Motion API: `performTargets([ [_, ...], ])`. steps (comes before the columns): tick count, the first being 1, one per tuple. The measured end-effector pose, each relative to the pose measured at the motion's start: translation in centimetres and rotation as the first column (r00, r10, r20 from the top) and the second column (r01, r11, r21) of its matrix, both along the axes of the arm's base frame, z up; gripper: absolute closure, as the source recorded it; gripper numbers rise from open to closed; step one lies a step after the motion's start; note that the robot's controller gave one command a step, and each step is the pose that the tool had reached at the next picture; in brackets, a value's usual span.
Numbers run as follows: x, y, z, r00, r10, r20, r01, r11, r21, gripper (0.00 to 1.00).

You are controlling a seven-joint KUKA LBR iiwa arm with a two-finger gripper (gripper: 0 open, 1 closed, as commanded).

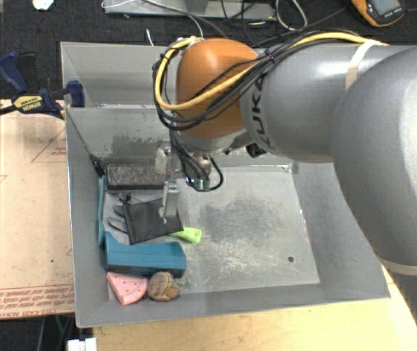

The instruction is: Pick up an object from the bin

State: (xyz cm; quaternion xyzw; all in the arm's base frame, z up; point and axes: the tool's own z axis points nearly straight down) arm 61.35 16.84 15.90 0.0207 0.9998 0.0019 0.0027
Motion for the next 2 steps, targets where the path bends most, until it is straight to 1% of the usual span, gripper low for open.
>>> performTargets([
  [1,-5.4,-1.2,-4.5,1.0,-0.023,0.004,0.023,1.0,0.002,0.0],
  [2,-2.1,-1.4,-7.1,0.997,-0.078,0.011,0.078,0.997,0.007,0.0],
])
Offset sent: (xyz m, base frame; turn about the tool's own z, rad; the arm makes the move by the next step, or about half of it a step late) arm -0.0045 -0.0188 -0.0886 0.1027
